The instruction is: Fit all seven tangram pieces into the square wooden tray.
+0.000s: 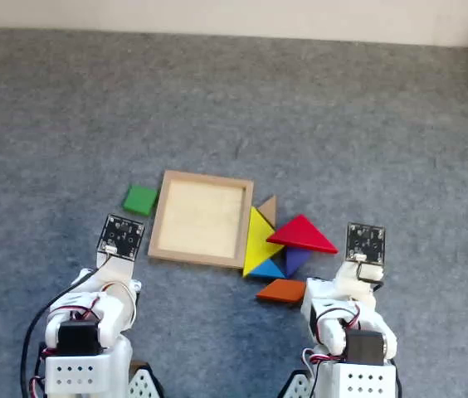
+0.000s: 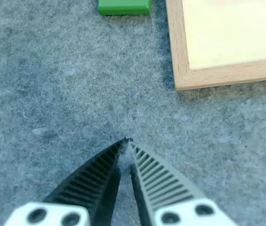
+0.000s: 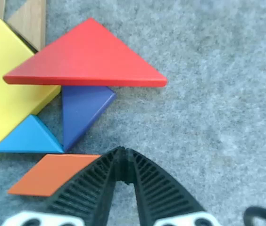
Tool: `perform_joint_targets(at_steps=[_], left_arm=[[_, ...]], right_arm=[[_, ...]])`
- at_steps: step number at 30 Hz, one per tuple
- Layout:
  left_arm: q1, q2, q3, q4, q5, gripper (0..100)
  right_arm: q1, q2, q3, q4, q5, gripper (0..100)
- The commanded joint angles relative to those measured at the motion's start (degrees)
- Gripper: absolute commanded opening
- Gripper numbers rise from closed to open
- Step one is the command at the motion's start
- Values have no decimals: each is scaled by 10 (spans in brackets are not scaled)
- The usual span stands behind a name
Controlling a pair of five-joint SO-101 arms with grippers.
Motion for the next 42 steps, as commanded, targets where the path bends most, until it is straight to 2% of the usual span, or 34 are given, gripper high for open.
perform_joint_targets(at_steps=[1, 8, 13, 17, 23, 32, 39, 42], left_arm=[[-7, -4, 10, 2, 2, 5], [-7, -4, 10, 2, 2, 5], [-7, -4, 10, 2, 2, 5], [-7, -4, 10, 2, 2, 5], [-7, -4, 10, 2, 2, 5], [-7, -4, 10, 2, 2, 5], [-7, -4, 10, 2, 2, 5], [-7, -4, 10, 2, 2, 5]], right_arm=[[4, -3, 77, 3, 6, 12], [39, -3, 73, 4, 17, 12], [72, -3, -27, -9, 179, 12], [91, -3, -83, -58, 309, 12], [88, 3, -135, -64, 407, 27], [87, 29, -243, -63, 410, 163], [86, 233, -350, -62, 409, 217], [54, 328, -400, -59, 409, 217]])
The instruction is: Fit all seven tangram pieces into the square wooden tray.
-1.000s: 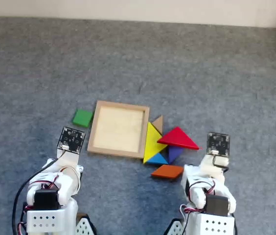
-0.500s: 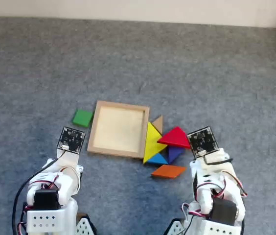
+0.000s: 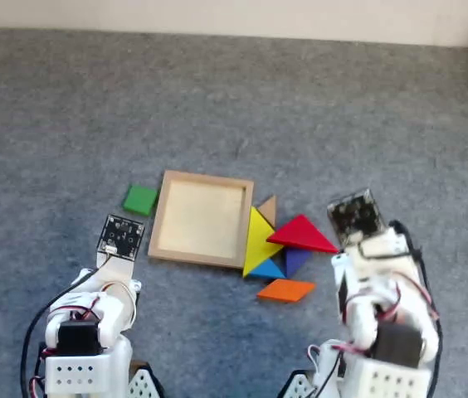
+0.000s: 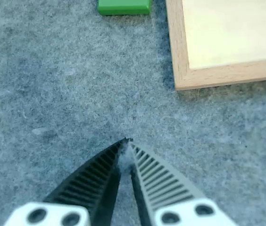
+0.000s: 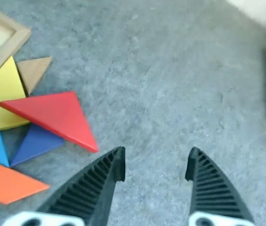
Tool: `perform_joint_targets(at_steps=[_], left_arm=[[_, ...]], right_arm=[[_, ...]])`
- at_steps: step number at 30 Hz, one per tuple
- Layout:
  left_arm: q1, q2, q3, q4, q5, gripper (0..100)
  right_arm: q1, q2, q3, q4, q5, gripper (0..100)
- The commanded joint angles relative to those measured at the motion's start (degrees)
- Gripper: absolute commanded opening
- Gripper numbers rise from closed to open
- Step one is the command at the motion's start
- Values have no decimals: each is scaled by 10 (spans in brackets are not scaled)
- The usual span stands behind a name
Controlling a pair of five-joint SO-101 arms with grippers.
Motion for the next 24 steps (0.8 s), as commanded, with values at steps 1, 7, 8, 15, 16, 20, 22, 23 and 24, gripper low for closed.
perform_joint_targets(at_steps=[1, 7, 8, 15, 16, 20, 22, 23, 24], left_arm=[[-7, -4, 10, 2, 2, 5], [-7, -4, 10, 2, 2, 5], [-7, -4, 10, 2, 2, 5], [-7, -4, 10, 2, 2, 5], [-7, -4, 10, 2, 2, 5], [-7, -4, 10, 2, 2, 5], [-7, -4, 10, 2, 2, 5], [-7, -4, 10, 2, 2, 5], [-7, -4, 10, 2, 2, 5]], right_arm=[[-42, 125, -82, -7, 9, 217], [-131, 276, -130, 0, 8, 217], [-144, 298, -135, 0, 8, 217], [-219, 451, -196, 0, -76, 218], [-230, 473, -207, 0, -82, 218], [-265, 560, -248, -4, -96, 218], [-269, 603, -270, -5, -97, 218], [-269, 625, -282, -5, -97, 218], [-267, 648, -293, -5, -95, 218]])
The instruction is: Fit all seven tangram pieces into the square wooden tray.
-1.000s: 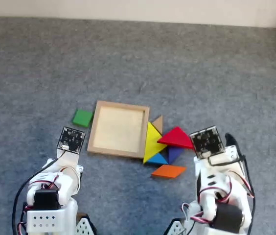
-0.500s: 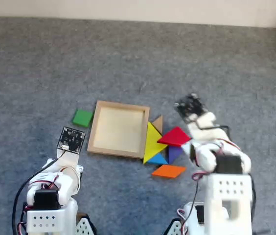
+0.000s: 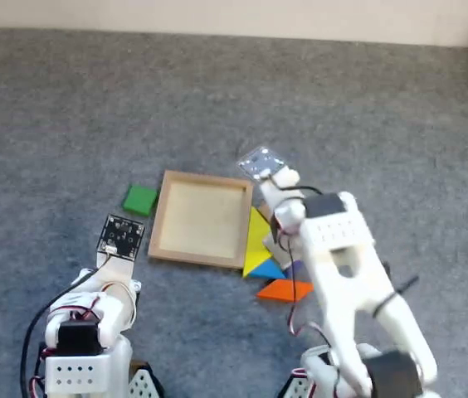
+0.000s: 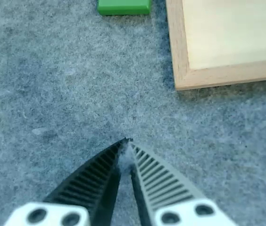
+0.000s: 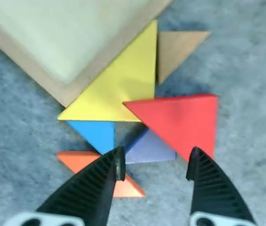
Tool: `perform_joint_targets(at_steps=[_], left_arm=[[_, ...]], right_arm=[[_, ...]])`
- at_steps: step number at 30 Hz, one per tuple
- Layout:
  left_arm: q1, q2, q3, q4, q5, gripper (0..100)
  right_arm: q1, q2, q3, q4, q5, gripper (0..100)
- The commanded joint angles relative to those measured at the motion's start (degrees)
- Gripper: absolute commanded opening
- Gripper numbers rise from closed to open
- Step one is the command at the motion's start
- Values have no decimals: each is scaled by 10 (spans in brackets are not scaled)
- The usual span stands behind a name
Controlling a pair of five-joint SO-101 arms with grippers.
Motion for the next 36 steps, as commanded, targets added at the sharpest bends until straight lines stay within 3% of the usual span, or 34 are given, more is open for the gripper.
perform_joint_targets(at_steps=[1, 9, 17, 21, 28, 36], left_arm=[[-7, -4, 10, 2, 2, 5], [-7, -4, 10, 2, 2, 5], [-7, -4, 10, 2, 2, 5], [-7, -4, 10, 2, 2, 5], [-7, -4, 10, 2, 2, 5], [-7, -4, 10, 2, 2, 5]], right_arm=[[-3, 61, -69, -9, -6, 218], [91, 203, -126, -116, -5, 217], [144, 250, -196, -118, -8, 217], [146, 250, -211, -110, -9, 224], [144, 253, -273, -48, -88, 393], [87, 263, -276, -48, -84, 393]])
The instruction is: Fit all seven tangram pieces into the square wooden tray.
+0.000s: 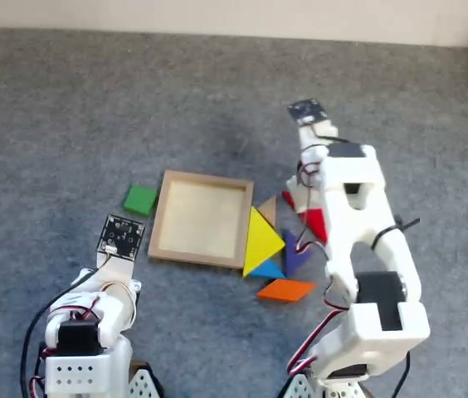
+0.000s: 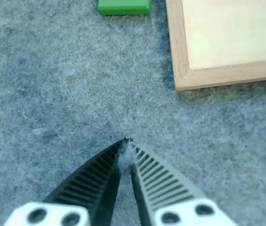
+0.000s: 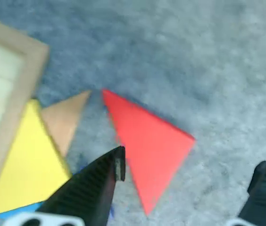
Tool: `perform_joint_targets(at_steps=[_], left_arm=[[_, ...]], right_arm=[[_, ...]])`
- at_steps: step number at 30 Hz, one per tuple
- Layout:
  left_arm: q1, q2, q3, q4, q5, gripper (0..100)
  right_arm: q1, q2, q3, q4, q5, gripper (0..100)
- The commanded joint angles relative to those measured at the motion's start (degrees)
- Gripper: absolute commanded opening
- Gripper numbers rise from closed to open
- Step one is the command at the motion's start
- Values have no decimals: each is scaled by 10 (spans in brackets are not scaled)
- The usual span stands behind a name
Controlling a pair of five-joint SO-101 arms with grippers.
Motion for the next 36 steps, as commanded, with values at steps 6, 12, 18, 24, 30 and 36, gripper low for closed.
perform_joint_targets(at_steps=[6, 12, 18, 24, 30, 36], left_arm=[[-7, -4, 10, 2, 2, 5], [-7, -4, 10, 2, 2, 5], [-7, -4, 10, 2, 2, 5], [-7, -4, 10, 2, 2, 5], [-7, -4, 10, 2, 2, 5], [-7, -4, 10, 2, 2, 5]], right_arm=[[-17, 99, -51, 5, -7, 393], [-15, 135, -84, 7, -6, 392], [-15, 135, -87, 7, -4, 287], [-15, 138, -84, 24, 61, 238], [3, 135, -87, 41, 63, 238], [26, 134, -164, 109, 63, 238]])
